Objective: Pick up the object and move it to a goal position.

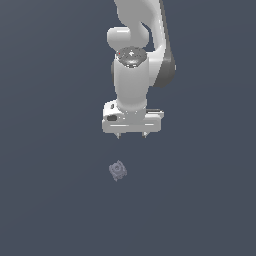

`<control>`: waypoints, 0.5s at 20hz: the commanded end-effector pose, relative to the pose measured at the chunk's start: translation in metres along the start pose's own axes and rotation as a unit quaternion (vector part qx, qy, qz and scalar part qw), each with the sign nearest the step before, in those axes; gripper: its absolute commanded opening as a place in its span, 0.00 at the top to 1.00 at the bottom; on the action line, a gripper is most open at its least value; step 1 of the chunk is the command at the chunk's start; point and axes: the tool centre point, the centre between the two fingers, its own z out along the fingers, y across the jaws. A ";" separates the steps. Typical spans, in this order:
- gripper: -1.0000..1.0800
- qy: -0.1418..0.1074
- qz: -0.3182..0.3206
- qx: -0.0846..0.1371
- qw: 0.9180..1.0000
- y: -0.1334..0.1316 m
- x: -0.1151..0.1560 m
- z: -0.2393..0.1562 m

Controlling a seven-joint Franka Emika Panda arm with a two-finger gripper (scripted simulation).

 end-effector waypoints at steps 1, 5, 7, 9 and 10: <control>0.04 0.000 0.000 0.000 1.000 0.000 0.000 0.000; 0.04 -0.002 -0.011 0.002 1.000 -0.011 -0.001 -0.002; 0.04 -0.004 -0.024 0.003 1.000 -0.024 -0.002 -0.003; 0.04 -0.006 -0.033 0.004 0.999 -0.033 -0.003 -0.005; 0.04 -0.006 -0.035 0.005 0.999 -0.036 -0.004 -0.005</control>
